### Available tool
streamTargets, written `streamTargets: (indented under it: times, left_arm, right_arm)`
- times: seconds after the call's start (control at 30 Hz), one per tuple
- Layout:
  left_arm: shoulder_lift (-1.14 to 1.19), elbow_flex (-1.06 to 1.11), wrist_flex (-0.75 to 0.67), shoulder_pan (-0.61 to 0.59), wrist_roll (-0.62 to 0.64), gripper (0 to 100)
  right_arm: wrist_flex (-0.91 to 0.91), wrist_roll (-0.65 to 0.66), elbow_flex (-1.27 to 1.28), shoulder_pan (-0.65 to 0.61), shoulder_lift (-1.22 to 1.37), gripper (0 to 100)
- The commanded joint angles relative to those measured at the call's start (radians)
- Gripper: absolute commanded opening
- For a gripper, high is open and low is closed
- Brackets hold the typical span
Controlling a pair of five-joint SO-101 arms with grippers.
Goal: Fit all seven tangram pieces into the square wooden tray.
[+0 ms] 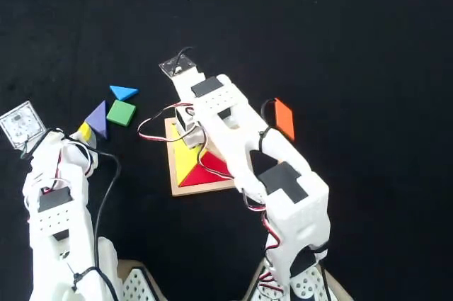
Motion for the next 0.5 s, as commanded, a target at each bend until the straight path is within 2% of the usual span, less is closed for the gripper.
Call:
streamTargets:
  times: [0.0,0.17,0.47]
  left_arm:
    - [-0.008,-0.007,-0.008,0.015,-0.003,22]
    - [-0.008,-0.007,-0.008,0.015,-0.003,22]
    - [-0.008,-0.007,-0.008,0.015,-0.003,22]
  right_arm:
    - [0.015,0.012,-0.030,0.069,-0.059,1.4]
    - [-0.032,0.012,-0.027,0.115,-0.081,1.4]
    - [-0.028,0.104,-0.065,0.005,0.033,1.4]
